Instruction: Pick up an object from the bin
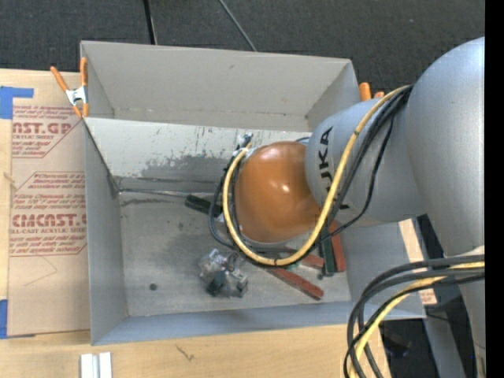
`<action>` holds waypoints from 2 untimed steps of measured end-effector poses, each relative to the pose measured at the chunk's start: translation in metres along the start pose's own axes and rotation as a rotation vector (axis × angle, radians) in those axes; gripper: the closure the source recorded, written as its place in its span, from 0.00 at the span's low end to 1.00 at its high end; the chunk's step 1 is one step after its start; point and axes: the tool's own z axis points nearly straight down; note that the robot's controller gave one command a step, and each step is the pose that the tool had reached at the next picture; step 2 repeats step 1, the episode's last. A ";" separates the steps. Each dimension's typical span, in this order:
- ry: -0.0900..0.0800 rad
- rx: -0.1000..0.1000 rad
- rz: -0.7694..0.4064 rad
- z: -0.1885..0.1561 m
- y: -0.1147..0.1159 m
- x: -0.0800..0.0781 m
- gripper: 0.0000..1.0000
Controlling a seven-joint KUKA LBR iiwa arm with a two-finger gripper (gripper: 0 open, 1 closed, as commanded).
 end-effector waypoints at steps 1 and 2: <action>-0.002 0.002 0.008 -0.133 0.007 -0.029 1.00; -0.002 0.002 0.008 -0.133 0.007 -0.029 1.00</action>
Offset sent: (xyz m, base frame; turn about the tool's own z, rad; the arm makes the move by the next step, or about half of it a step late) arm 0.0000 0.0000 0.0000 0.0000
